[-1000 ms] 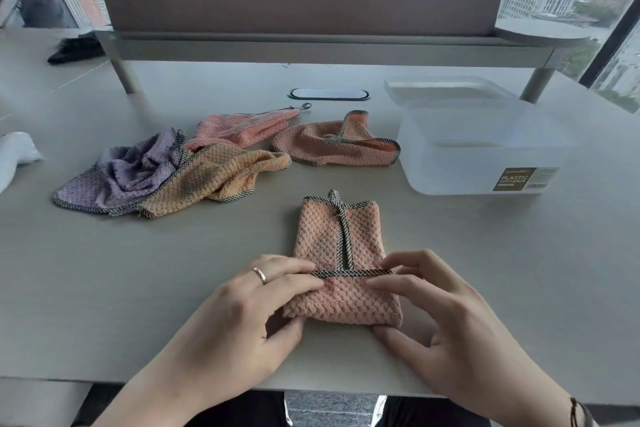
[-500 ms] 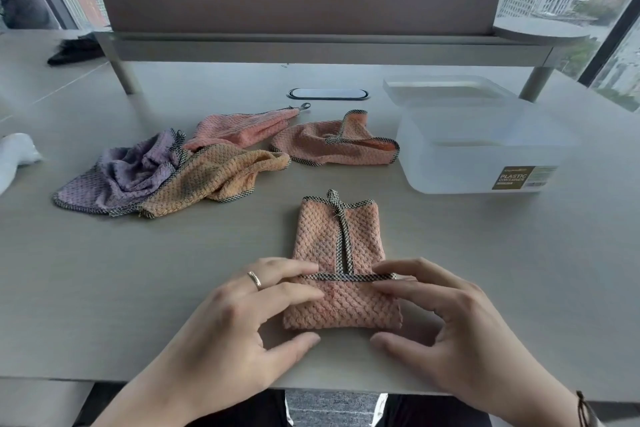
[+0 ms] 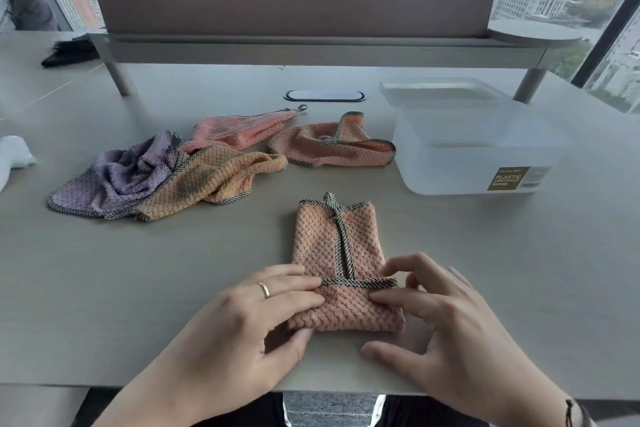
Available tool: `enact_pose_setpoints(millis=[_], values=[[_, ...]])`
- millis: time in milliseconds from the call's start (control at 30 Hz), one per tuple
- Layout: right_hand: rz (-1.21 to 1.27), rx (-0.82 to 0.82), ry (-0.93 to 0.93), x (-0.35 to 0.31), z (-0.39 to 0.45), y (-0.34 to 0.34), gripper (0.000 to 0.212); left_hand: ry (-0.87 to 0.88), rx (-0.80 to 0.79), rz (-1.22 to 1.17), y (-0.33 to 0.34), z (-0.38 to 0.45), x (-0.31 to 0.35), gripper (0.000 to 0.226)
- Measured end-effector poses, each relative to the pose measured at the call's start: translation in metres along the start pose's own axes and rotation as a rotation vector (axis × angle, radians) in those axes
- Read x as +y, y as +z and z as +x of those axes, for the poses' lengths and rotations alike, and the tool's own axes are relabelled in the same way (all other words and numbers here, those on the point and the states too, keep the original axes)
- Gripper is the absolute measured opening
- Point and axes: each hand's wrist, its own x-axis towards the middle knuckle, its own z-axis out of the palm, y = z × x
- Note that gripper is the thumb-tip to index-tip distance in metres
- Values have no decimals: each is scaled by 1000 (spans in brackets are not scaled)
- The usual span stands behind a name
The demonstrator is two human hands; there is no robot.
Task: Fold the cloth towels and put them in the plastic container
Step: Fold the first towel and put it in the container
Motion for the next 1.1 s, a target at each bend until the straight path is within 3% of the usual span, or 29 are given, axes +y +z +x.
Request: enact_pose_setpoints(millis=[267, 467, 633, 900, 1100], values=[[-104, -13, -42, -7, 3, -4, 36, -117, 61, -52, -3, 9, 8, 27], [-170, 122, -35, -4, 12, 2, 29, -248, 195, -136, -2, 19, 11, 11], [-22, 195, 99, -6, 26, -1, 24, -358, 138, -183, -8, 27, 8, 30], [253, 236, 289, -3, 36, 6, 27, -438, 196, -155, -2, 46, 2, 16], [219, 234, 365, 2, 48, 10, 21, -415, 228, -29, 6, 52, -3, 20]])
